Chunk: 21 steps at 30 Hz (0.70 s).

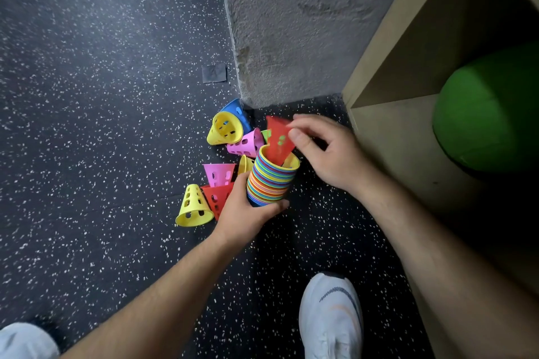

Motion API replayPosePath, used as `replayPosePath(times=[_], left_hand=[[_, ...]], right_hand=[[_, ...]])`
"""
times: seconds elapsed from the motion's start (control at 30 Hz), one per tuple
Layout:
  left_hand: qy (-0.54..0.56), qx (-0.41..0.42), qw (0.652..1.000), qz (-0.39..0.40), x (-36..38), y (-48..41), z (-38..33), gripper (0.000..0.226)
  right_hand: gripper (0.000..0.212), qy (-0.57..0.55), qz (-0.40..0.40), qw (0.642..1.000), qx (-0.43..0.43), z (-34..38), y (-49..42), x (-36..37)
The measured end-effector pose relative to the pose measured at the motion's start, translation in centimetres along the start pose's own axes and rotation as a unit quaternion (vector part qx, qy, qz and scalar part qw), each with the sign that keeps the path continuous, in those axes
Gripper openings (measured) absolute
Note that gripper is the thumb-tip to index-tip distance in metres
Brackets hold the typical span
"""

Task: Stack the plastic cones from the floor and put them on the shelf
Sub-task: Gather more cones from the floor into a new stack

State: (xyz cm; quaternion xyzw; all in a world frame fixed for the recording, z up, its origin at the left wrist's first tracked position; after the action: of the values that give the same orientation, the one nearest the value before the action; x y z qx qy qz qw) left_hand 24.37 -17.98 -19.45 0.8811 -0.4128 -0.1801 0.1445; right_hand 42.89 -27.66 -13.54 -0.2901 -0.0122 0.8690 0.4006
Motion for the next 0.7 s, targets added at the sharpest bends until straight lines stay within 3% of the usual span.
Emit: replayPosePath(times=[0.13, 0.27, 0.33, 0.47, 0.7], left_hand=[[0.009, 0.0, 1.0, -0.011, -0.6, -0.1, -0.4, 0.067], [0.021, -0.009, 1.0, -0.018, -1.4, 0.2, -0.5, 0.065], [0.033, -0.015, 0.999, -0.021, -1.6, 0.3, -0.4, 0.063], [0.047, -0.02, 0.998, -0.023, -2.0, 0.3, -0.4, 0.059], [0.054, -0.023, 0.998, -0.025, -2.5, 1.0, -0.5, 0.055]], right_hand=[[0.03, -0.004, 0.022, 0.998, 0.056, -1.4, -1.7, 1.6], [0.051, 0.169, 0.177, 0.961, 0.127, -4.9, -3.9, 3.7], [0.042, 0.189, 0.209, 0.951, 0.13, -6.2, -4.2, 4.7], [0.01, 0.178, 0.164, 0.961, 0.133, -7.1, -3.7, 5.0], [0.014, 0.072, -0.03, 0.996, 0.039, -0.8, -3.9, 1.3]])
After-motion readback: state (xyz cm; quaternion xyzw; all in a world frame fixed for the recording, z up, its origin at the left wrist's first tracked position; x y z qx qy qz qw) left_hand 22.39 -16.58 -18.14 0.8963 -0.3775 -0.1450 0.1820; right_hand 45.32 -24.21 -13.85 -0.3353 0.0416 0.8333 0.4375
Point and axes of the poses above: each hand's wrist, its own y-axis away from the middle knuckle, its own x-axis out of the palm, z = x × y, the point moved 1 cm from there along -y, towards the middle knuckle, and after that the axes turned 5 degrees about -z, right-handed, at the moved point
